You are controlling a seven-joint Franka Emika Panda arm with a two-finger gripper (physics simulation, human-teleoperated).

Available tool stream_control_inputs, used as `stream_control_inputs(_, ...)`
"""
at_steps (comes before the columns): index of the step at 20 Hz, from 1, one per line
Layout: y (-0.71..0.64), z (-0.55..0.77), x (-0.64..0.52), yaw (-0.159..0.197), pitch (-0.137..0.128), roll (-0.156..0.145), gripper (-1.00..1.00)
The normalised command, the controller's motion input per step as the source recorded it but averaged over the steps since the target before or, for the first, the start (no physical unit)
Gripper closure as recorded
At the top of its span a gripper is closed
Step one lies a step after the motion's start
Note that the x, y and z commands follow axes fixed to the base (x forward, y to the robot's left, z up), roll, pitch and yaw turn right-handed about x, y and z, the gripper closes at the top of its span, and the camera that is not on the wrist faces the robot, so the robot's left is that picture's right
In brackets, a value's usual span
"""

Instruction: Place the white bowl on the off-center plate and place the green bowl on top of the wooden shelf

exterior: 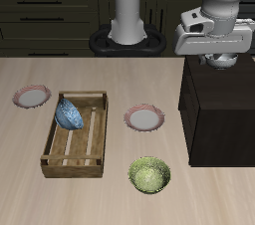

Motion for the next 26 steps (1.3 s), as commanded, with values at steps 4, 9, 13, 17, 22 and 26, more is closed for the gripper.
stream_control_inputs(4, -0.03, 0.0, -0.04, -0.005, -0.003, 0.011, 1.0)
stream_control_inputs(9, -0.09, 0.03, -0.02, -0.015, -0.011, 0.006, 1.0)
stream_control_inputs(13, -0.11, 0.19, -0.08, -0.022, -0.035, 0.016, 1.0)
stream_control_inputs(17, -0.16, 0.16, -0.21, -0.007, -0.038, 0.026, 1.0)
stream_control_inputs(22, -0.22, 0.08, -0.22, 0.005, -0.028, 0.013, 1.0)
stream_control_inputs(26, -0.38, 0.07, -0.12, 0.014, -0.034, -0.021, 1.0)
